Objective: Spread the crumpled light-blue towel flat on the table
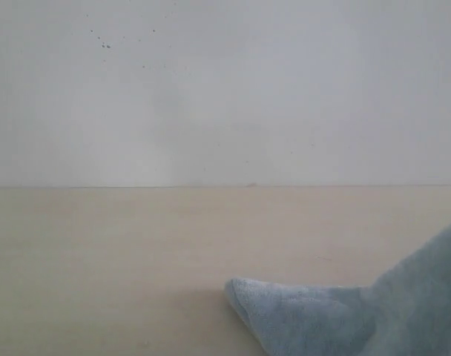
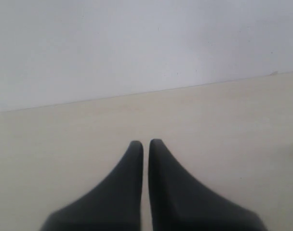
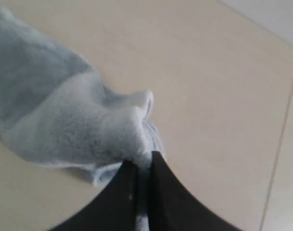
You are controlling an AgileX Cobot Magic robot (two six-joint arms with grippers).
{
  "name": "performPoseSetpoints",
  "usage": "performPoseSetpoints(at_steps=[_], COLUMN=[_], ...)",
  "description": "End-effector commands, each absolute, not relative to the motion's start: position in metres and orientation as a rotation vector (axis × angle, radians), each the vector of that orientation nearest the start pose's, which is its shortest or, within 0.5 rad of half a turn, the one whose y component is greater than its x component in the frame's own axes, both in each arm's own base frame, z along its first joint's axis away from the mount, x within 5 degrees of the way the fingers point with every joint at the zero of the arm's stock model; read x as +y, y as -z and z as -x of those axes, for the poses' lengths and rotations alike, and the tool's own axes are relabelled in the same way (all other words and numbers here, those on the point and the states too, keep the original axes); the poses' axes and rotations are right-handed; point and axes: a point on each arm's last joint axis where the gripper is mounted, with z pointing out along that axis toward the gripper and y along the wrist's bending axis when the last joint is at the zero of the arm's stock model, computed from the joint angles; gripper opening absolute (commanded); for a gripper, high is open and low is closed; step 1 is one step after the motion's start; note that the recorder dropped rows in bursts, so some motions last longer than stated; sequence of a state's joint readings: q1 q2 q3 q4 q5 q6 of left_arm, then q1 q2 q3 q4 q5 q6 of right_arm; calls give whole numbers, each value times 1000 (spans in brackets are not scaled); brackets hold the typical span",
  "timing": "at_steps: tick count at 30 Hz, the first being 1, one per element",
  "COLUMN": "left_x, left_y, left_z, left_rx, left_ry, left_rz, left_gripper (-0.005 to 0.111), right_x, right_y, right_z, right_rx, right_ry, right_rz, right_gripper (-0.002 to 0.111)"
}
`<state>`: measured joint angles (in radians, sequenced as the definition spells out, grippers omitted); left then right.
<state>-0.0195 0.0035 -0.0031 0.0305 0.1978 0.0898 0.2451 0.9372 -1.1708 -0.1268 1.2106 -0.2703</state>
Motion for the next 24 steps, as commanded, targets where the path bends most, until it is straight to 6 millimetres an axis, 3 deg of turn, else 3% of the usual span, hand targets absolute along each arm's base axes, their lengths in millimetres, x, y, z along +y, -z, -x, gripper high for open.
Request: performPoseSetpoints(at_steps=[1, 4, 8, 10, 15, 20, 24], left_x=[-1, -1, -1, -1, -1, -1, -1], left_y=[-197, -197, -197, -197, -197, -197, -197], left_z=[-56, -56, -56, -56, -56, -56, -56], left_rx=[1664, 1664, 1664, 1664, 1664, 1664, 1664], left_ry=[-72, -72, -72, -72, -72, -72, -72], left_rz=[-110, -110, -110, -110, -110, -110, -110], left_gripper=[4, 4, 4, 4, 4, 4, 4], right_x=[-5, -17, -21, -23, -14, -28, -30], right_y=[-369, -375, -408, -424, -450, -466, -468], right_z=[-123, -102, -59, -50, -52, -46, -40], right_rx=[2434, 2343, 1998, 1904, 1839, 1885, 1911], right_ry=[489, 553, 402, 370, 280, 408, 390], right_rz=[482, 333, 299, 299, 418, 358, 339], right_gripper=[5, 5, 5, 5, 5, 5, 5])
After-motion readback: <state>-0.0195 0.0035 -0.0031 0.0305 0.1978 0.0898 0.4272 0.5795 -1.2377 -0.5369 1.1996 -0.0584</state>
